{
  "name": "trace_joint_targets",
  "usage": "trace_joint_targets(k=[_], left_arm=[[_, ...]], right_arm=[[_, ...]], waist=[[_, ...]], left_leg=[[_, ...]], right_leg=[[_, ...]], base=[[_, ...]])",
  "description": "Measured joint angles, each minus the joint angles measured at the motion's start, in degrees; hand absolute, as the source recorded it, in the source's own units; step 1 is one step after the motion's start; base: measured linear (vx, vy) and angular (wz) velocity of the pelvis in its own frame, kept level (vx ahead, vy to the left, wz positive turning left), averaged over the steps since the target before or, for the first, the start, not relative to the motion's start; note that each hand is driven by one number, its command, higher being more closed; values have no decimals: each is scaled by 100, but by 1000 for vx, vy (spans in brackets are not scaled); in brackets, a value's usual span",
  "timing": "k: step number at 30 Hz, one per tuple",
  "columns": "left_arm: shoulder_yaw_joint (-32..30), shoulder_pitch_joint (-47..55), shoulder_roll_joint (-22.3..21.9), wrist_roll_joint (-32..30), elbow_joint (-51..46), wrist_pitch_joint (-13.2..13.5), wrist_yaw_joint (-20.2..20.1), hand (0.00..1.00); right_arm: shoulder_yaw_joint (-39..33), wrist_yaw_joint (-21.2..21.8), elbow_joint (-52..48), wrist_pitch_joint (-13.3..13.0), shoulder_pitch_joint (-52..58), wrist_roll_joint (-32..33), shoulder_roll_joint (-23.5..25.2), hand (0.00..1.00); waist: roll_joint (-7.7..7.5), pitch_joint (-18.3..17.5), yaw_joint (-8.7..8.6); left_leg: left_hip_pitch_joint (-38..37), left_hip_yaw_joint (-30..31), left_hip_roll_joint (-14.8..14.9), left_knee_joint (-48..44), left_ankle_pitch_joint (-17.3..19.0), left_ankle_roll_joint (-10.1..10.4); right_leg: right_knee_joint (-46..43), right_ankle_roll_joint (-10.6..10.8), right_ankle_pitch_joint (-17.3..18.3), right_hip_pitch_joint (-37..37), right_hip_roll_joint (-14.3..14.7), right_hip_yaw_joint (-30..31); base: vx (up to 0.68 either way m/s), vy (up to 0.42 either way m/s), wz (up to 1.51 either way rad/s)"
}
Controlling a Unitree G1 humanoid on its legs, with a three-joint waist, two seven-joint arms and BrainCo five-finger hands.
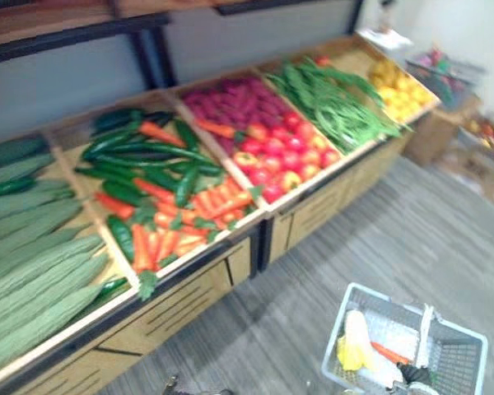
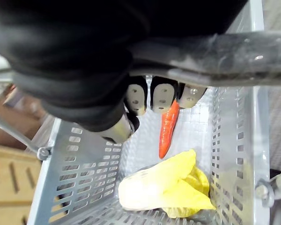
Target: Pick vegetable in the basket
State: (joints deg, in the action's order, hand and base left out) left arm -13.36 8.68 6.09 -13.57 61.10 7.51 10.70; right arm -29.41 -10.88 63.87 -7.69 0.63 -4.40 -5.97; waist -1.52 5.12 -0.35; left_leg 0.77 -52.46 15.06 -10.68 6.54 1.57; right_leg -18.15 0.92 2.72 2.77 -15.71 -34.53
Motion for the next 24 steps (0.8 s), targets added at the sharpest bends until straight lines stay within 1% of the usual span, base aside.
trace_joint_targets(k=[1,2,3,4,5,6,7,8,9,10,11,12,13,14,15,16,17,18,19,20,21,22,23,24], left_arm=[[24,-22,-74,1,1,15,12,0],[51,-65,-5,2,-12,58,26,0],[62,-94,54,1,12,62,31,0],[57,-152,56,2,78,56,39,0],[45,-176,26,-11,84,58,44,0],[39,-166,27,-3,89,59,54,0],[-2,-162,3,-3,107,59,70,0],[-25,-162,-13,-1,107,59,83,0],[-70,-153,-38,12,108,60,109,0],[-122,-137,-94,141,105,64,164,0],[-183,-110,-111,204,104,70,186,0],[-257,-40,-140,378,88,85,246,0],[-260,3,-200,488,62,89,275,0],[-220,16,-272,646,33,117,289,0],[-184,18,-304,677,30,135,296,0],[-146,22,-312,679,31,149,297,0],[-141,28,-298,687,30,190,295,0],[-141,32,-295,691,25,198,291,0],[-160,62,-325,797,24,199,284,0],[-179,63,-345,819,20,200,281,0],[-283,62,-358,829,-3,193,270,0],[-300,27,-339,829,-77,198,274,0],[-352,-3,-338,827,-194,243,278,0],[-394,-7,-339,825,-217,245,275,0]], right_arm=[[-52,-18,29,23,-11,7,-28,100],[-26,-33,62,34,-58,18,-28,100],[29,-34,95,41,-87,23,-29,100],[95,-45,133,62,-119,32,-52,100],[200,-70,136,79,-65,48,-43,100],[251,-73,137,81,-27,59,-34,100],[303,-73,140,77,31,75,-35,100],[312,-77,141,70,47,92,-39,100],[412,-79,154,43,84,97,-65,100],[528,-82,188,-20,108,101,-93,100],[588,-83,210,-37,108,101,-95,100],[735,-67,228,-62,91,114,-113,100],[740,-60,230,-72,65,118,-154,100],[746,-46,239,-97,70,132,-210,100],[746,-28,245,-107,70,201,-218,100],[735,-12,247,-109,67,227,-241,100],[715,-12,260,-103,94,267,-233,100],[688,-12,259,-101,103,272,-229,100],[581,-23,231,-102,116,275,-200,100],[553,-32,209,-104,117,275,-194,100],[561,-57,143,-106,185,275,-93,100],[554,-90,29,-119,311,288,5,100],[521,-125,-6,-122,387,327,89,100],[503,-136,-21,-119,385,335,117,100]], waist=[[54,12,-14],[-84,80,-7],[-149,103,1],[-86,161,-3],[50,155,-97],[80,142,-115],[136,121,-117],[154,122,-116],[164,124,-119],[159,132,-113],[154,136,-104],[82,180,-50],[97,186,-15],[135,201,60],[145,203,87],[154,206,84],[182,217,73],[201,223,76],[245,217,84],[275,221,87],[298,172,133],[202,125,126],[67,135,140],[64,147,155]], left_leg=[[28,-198,85,19,-40,16],[22,-508,131,-181,-19,40],[28,-614,198,-346,26,86],[40,-684,466,-621,82,152],[46,-681,823,-904,75,168],[13,-683,959,-990,58,178],[-88,-687,1183,-1149,3,203],[-149,-682,1278,-1244,-58,244],[-230,-619,1462,-1525,-217,247],[-237,-241,1592,-1912,-459,130],[-186,146,1618,-2141,-624,17],[69,1239,1410,-2510,-513,124],[177,2130,946,-2573,-182,297],[288,3031,340,-2539,171,392],[383,3507,-4,-2448,355,455],[457,3913,-317,-2228,483,476],[512,4340,-602,-1768,557,464],[514,4559,-695,-1437,562,453],[498,5080,-822,-544,526,419],[516,5237,-826,-285,386,406],[448,5081,-908,-163,356,380],[472,5007,-994,-103,361,369],[436,4852,-1055,-122,360,261],[405,4775,-1079,-135,350,216]], right_leg=[[224,114,166,41,61,-133],[182,223,500,146,-96,-419],[228,347,659,170,-92,-539],[330,471,634,164,107,-500],[625,338,548,64,505,-369],[707,304,527,18,639,-317],[840,244,494,-54,858,-169],[879,212,489,-85,938,-77],[944,152,483,-131,1042,137],[982,100,476,-172,1095,438],[1030,63,455,-216,1121,626],[1087,0,408,-276,1101,1064],[1130,-12,343,-291,1052,1379],[1219,-5,263,-312,1037,1796],[1279,3,241,-302,1046,2055],[1330,-11,245,-294,1079,2286],[1386,16,227,-290,1154,2547],[1410,27,233,-290,1205,2672],[1411,44,231,-212,1284,2873],[1409,90,223,-180,1308,2920],[1476,152,184,-185,1240,3037],[1571,278,83,-195,1128,3020],[1603,404,-22,-183,1017,3036],[1604,419,-32,-184,983,3064]], base=[[-96,-319,-104],[-87,-340,-104],[-53,-356,-94],[-32,-356,-77],[-34,-328,-68],[-40,-284,-72],[-26,-204,-64],[-24,-269,-90],[-26,-223,-100],[-22,-200,-110],[-13,-94,-139],[6,-9,-153],[25,48,-198],[37,102,-180],[31,132,-165],[10,163,-138],[0,156,-111],[2,198,-132],[11,182,-109],[46,229,-124],[131,219,-60],[208,252,-44],[209,204,-17],[183,187,-39]])
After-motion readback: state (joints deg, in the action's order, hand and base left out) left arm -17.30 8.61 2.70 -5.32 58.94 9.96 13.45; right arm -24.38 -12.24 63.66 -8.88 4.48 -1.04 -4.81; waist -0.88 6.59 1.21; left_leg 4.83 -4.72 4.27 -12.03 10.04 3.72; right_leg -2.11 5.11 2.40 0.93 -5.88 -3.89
